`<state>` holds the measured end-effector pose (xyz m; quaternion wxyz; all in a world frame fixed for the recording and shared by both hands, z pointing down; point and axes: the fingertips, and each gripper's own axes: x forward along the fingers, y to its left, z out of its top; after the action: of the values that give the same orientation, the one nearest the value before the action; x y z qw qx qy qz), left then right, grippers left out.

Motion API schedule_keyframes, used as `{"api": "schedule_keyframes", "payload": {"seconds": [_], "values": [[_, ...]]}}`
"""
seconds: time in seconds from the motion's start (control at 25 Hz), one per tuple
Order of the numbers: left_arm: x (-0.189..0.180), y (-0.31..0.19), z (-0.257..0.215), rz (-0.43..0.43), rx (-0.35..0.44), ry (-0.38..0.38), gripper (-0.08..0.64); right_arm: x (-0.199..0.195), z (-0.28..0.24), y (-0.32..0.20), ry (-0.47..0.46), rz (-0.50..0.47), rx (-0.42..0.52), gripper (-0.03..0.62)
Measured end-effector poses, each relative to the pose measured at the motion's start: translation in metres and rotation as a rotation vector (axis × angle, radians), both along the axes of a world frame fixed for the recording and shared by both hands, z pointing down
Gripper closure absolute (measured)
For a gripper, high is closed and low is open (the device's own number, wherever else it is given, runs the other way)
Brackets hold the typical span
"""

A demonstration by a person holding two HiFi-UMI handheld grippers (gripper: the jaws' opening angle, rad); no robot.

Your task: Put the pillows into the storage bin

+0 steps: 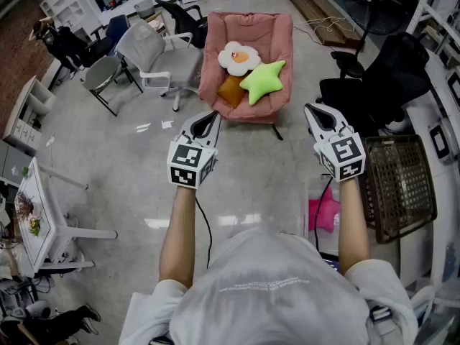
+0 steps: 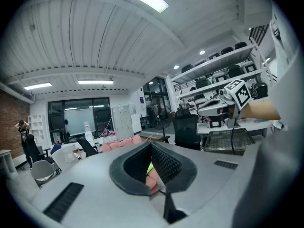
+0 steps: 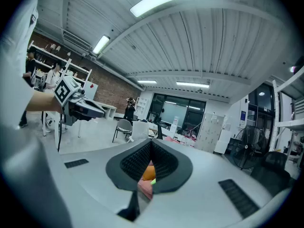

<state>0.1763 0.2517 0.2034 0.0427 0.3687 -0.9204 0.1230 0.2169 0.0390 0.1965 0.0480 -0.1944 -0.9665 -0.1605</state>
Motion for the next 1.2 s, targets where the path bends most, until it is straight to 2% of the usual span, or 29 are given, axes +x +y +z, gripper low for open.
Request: {"api": "schedule_keyframes", "payload": {"seconds": [0.24, 0.44, 0.48, 0.52, 0.56, 0.68, 0.84, 1.0, 1.2], "values": [[0.0, -0.001, 0.013, 0.001, -0.022, 0.027, 0.545, 0.0, 0.0, -0.009, -0.009, 0.027, -0.043, 0.577], [-0.003, 0.001, 0.013, -0.033, 0.001, 0.035, 0.52, -0.003, 0.001, -0.018, -0.016, 0.033, -0.057, 0.577], [-0.004, 0.0, 0.013, -0.037, 0.006, 0.041, 0.467, -0.004, 0.002, -0.02, -0.013, 0.029, -0.064, 0.567], [-0.004, -0.002, 0.014, -0.039, 0.006, 0.047, 0.418, -0.005, 0.004, -0.022, -0.006, 0.021, -0.074, 0.53], [-0.004, -0.005, 0.015, -0.038, 0.003, 0.051, 0.384, -0.005, 0.007, -0.023, 0.008, 0.007, -0.084, 0.457], [0.0, -0.011, 0.019, -0.037, 0.005, 0.055, 0.292, -0.005, 0.017, -0.019, 0.062, -0.068, -0.096, 0.335], [0.004, -0.018, 0.027, -0.064, -0.015, 0.071, 0.264, -0.001, 0.019, -0.024, 0.065, -0.12, -0.117, 0.291], [0.008, -0.037, 0.042, -0.077, -0.053, 0.098, 0.264, 0.001, 0.026, -0.045, 0.078, -0.149, -0.13, 0.288], [0.014, -0.055, 0.065, -0.13, -0.042, 0.161, 0.264, 0.001, 0.05, -0.074, 0.14, -0.176, -0.114, 0.29]]}}
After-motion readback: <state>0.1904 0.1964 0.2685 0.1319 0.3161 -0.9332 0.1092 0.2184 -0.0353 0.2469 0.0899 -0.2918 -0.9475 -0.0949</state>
